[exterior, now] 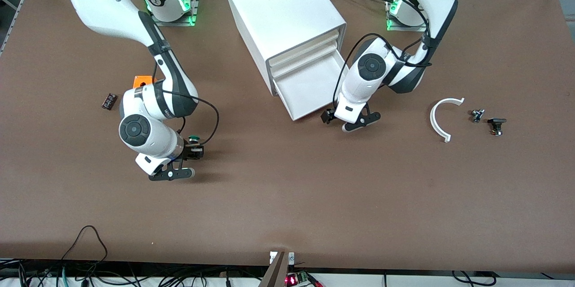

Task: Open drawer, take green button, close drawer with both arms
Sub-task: 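Push the drawer shut with the left gripper while the right gripper lowers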

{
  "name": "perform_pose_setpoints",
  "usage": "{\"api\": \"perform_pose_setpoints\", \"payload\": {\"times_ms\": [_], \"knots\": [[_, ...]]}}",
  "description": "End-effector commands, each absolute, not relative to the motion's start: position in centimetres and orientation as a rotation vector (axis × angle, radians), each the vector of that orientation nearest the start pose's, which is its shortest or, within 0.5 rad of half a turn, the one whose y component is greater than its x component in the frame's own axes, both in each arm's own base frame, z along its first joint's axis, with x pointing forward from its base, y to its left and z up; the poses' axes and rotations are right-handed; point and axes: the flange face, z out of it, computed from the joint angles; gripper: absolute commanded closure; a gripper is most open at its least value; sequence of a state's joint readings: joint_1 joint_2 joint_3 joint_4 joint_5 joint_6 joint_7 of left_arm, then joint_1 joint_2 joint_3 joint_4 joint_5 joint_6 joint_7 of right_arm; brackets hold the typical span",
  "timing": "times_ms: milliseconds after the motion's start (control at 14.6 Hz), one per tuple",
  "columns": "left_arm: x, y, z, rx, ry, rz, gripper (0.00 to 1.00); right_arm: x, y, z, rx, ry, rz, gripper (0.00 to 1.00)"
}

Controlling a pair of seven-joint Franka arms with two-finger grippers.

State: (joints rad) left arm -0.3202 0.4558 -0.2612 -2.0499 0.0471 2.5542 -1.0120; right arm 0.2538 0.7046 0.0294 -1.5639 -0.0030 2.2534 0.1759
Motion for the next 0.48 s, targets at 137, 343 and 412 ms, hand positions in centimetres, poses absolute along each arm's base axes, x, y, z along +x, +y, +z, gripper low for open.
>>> {"api": "perform_pose_setpoints", "payload": {"times_ms": [137,343,412], "knots": [[46.2,-36.0,23.2,-3.18,-0.687,0.057,0.0,66.3,19.4,20.6,-3.104,-0.182,0.042,0.85],[42.4,-38.5,22.6,-3.195,-0.592,0.128,0.0,66.2,19.2,19.8,-3.106,-0.177,0.061,0.36],[41.6,-39.2,22.9,-3.195,-0.585,0.137,0.0,66.3,19.1,19.9,-3.106,-0.173,0.056,0.0]]}}
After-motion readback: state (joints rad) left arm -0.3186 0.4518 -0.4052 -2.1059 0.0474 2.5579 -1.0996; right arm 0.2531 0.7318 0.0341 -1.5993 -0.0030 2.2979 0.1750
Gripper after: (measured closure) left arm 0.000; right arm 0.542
